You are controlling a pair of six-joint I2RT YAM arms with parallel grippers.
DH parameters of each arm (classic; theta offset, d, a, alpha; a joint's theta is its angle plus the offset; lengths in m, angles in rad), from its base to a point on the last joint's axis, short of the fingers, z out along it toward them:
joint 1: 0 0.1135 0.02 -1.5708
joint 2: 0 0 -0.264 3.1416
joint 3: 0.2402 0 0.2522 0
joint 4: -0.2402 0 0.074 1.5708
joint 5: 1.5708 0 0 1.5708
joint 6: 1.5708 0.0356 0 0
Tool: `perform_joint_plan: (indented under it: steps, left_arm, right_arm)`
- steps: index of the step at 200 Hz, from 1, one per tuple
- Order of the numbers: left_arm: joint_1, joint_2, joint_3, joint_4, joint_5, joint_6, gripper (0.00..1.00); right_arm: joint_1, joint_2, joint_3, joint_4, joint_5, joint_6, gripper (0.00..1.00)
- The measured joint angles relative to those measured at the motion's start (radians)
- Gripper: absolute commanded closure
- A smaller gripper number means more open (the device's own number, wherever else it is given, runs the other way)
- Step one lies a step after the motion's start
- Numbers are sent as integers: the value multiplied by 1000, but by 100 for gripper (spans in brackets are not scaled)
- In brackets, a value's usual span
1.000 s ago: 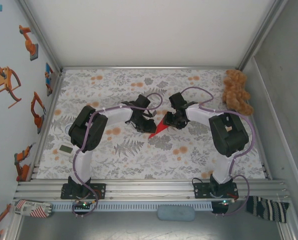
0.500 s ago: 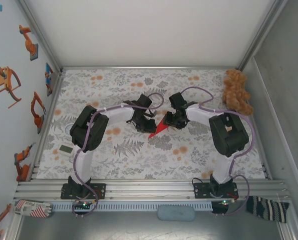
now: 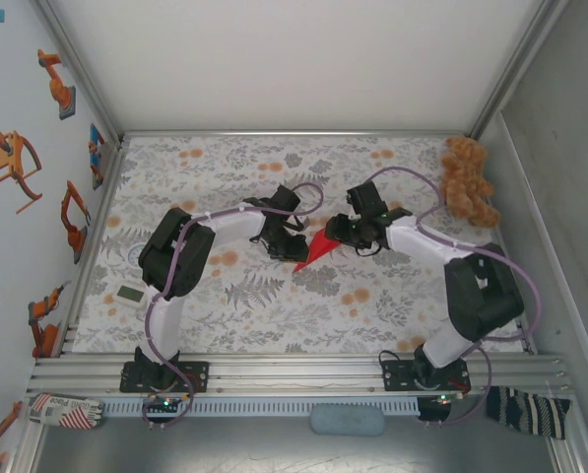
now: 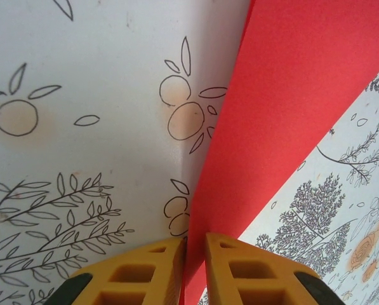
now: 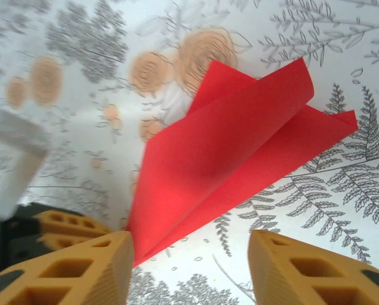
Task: Fold a paper plane with a square sheet of paper (pick it up from the middle)
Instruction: Fold the wing for the fifth time at the center of the table.
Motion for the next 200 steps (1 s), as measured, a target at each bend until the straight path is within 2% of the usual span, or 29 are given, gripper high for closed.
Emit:
perform_joint_plan:
  steps: [24,60,116,200]
  left_arm:
    - [0,0,1,0,0,-2,80]
    - [0,0,1,-1,0,-3,81]
    - [0,0,1,-1,-1,-7,81]
    - [0,0,1,0,-1,-11,81]
  right_arm:
    - [0,-23,-59,81,-49,23,75]
    - [5,35,-85,192,-135,72,85]
    - [27,151,-84,314,-206,124,89]
    - [29,203,-80,323,-201,142,90]
